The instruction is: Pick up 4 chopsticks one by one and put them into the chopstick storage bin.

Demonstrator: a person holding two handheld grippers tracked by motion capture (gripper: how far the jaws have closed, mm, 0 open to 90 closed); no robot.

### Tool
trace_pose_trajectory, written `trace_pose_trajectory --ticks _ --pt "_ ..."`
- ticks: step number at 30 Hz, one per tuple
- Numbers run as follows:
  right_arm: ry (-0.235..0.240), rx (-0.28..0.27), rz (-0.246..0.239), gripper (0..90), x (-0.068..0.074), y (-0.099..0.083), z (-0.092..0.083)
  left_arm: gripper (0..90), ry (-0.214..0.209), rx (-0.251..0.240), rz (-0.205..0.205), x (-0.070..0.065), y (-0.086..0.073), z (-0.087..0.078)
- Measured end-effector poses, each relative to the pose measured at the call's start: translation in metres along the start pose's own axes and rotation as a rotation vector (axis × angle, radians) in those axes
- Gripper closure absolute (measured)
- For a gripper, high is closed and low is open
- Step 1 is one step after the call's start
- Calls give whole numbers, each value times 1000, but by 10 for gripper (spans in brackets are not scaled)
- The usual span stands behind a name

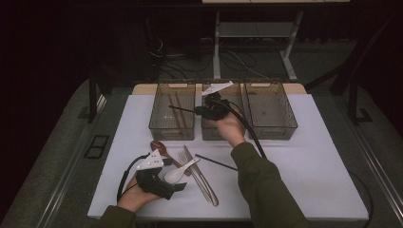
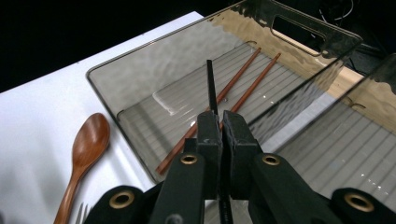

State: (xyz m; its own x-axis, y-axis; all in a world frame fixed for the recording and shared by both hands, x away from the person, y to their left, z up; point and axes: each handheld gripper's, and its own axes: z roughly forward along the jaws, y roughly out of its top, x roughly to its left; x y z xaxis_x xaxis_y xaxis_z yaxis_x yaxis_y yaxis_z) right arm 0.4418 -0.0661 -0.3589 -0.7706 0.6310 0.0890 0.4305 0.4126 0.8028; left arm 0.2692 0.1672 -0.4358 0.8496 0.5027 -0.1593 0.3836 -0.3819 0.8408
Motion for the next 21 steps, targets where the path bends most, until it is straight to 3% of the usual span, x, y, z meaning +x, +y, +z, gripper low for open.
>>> trace_pose_trajectory --ticks 11,21 --pt "-29 55 20 864 2 14 40 0 -2 3 3 0 1 -1" --pt "-42 63 40 862 2 28 62 0 -6 -3 8 1 1 -2"
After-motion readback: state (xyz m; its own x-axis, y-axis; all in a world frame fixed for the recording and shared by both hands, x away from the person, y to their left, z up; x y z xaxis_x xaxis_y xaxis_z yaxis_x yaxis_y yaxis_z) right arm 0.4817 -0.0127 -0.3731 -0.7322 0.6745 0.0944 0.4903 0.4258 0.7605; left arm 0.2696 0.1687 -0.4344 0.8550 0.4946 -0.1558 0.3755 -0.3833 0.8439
